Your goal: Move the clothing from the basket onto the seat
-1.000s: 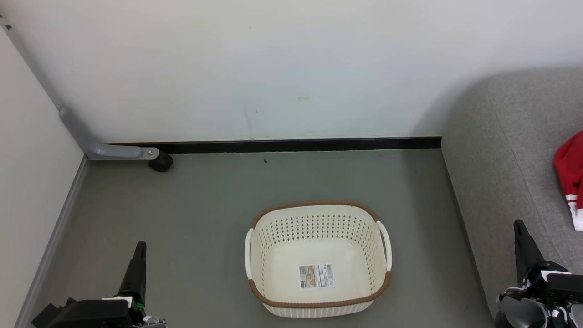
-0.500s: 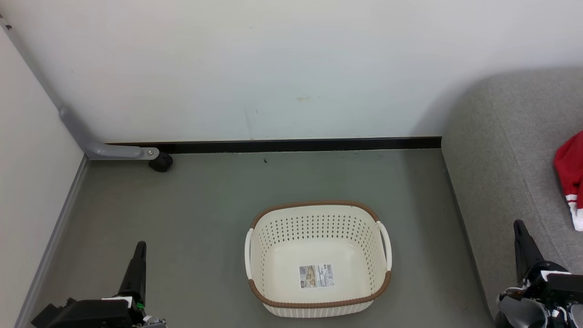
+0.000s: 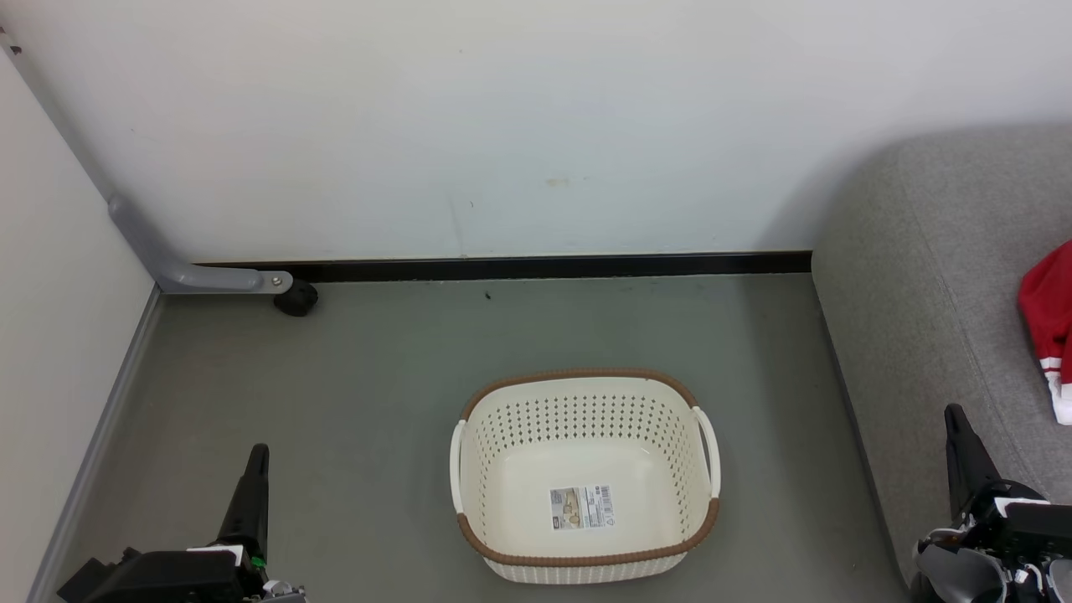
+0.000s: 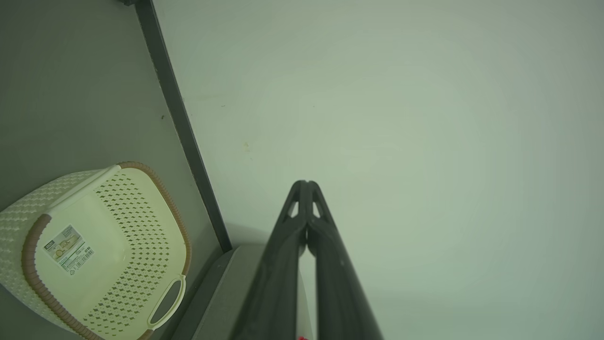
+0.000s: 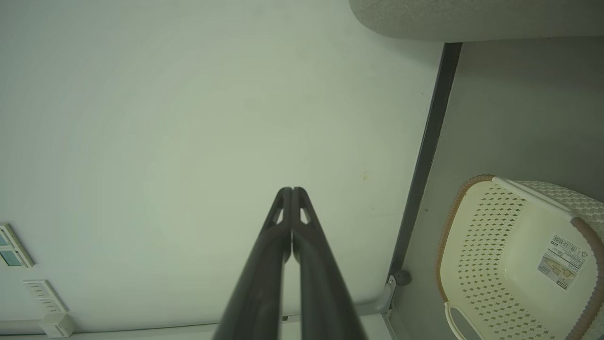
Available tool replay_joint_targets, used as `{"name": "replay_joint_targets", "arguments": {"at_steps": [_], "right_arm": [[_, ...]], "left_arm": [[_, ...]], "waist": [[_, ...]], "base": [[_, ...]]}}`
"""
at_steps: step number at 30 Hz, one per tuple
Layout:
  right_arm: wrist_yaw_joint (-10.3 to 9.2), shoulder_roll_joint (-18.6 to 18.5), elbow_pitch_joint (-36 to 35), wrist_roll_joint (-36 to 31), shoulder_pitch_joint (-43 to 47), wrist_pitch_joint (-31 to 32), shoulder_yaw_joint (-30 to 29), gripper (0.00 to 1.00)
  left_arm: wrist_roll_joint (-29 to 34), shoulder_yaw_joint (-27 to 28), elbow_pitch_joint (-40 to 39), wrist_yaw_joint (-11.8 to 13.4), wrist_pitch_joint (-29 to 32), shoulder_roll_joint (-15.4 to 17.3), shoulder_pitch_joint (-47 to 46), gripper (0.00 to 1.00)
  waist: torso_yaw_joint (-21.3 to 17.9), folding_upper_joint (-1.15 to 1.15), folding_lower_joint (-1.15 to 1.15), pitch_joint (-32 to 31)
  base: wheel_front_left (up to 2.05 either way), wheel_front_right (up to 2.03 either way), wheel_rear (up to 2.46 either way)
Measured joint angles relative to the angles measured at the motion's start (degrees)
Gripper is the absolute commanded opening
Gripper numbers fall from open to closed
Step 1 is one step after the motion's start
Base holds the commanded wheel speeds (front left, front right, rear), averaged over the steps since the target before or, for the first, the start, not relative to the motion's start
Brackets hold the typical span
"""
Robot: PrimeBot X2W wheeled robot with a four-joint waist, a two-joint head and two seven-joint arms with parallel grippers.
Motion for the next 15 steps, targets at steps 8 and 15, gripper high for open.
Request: {"name": "replay_joint_targets", "arguments": {"at_steps": [8, 15], "right_arm": [[0.00, 0.0, 0.0, 0.0, 0.0, 0.0, 0.0, 0.00], [0.00, 0.0, 0.0, 0.0, 0.0, 0.0, 0.0, 0.00]], "left_arm": [[0.0, 0.0, 0.0, 0.0, 0.0, 0.0, 0.0, 0.00], [0.0, 0.0, 0.0, 0.0, 0.0, 0.0, 0.0, 0.00]], "waist": [[0.0, 0.00, 0.00, 0.0], [0.0, 0.00, 0.00, 0.0]], "base": [[0.00, 0.00, 0.00], [0.00, 0.00, 0.00]]}}
